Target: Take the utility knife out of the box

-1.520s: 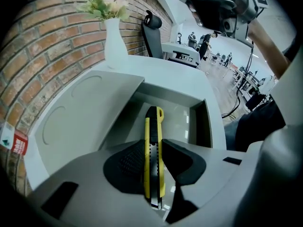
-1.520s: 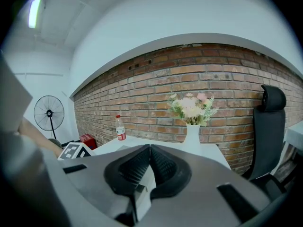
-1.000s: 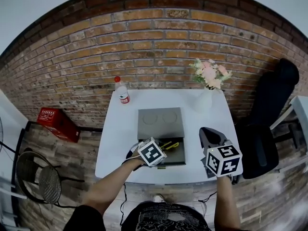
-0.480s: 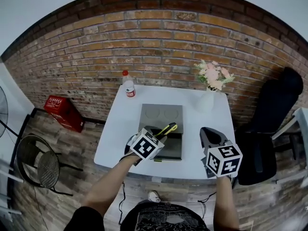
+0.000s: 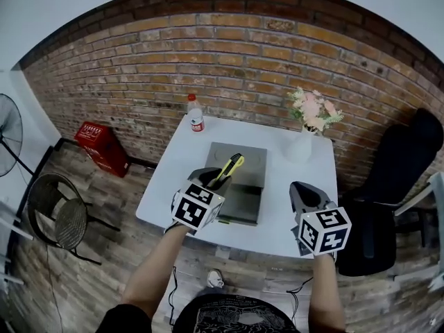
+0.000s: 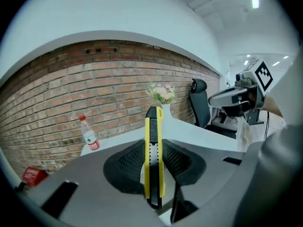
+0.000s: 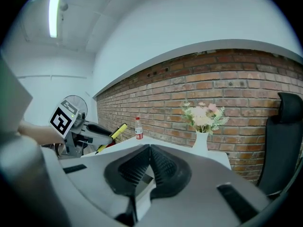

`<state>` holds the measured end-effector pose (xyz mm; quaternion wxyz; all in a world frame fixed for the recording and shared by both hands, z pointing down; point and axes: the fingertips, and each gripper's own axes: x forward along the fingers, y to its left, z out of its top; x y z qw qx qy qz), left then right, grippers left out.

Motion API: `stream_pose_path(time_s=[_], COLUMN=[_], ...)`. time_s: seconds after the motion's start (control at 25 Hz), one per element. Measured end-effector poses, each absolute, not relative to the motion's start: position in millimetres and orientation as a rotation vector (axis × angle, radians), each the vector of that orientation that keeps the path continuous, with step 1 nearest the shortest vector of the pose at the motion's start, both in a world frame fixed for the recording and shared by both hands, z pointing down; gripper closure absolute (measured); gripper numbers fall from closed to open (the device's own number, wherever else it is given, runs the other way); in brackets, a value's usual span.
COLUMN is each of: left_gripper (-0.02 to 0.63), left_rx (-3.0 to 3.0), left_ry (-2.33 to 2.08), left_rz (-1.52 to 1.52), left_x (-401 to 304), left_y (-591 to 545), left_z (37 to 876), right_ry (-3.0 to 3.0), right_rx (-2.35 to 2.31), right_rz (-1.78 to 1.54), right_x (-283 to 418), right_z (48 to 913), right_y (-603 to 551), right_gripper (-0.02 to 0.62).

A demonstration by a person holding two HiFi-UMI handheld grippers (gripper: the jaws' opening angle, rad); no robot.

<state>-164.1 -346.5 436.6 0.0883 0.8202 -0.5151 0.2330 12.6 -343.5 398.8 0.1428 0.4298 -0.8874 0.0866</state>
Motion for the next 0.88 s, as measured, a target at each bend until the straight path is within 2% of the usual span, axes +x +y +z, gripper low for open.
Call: stream_pose_path(time_s=[0.36,0.88], left_gripper=[0.479,0.479], left_rx=[2.359,2.248], left_ry=[-1.79,-2.014], left_rz=[0.417,0.23], left_x=[-179,-194], left_y=[-311,-260], left_z=[397,373], right_ry=[-2.626,-2.684], right_rx=[1.187,1.165], right_rz=[0.211,0.171], right_x=[16,25], right_z=[385,372], right_y=[-332,-308], right_gripper=[0.575,0.577])
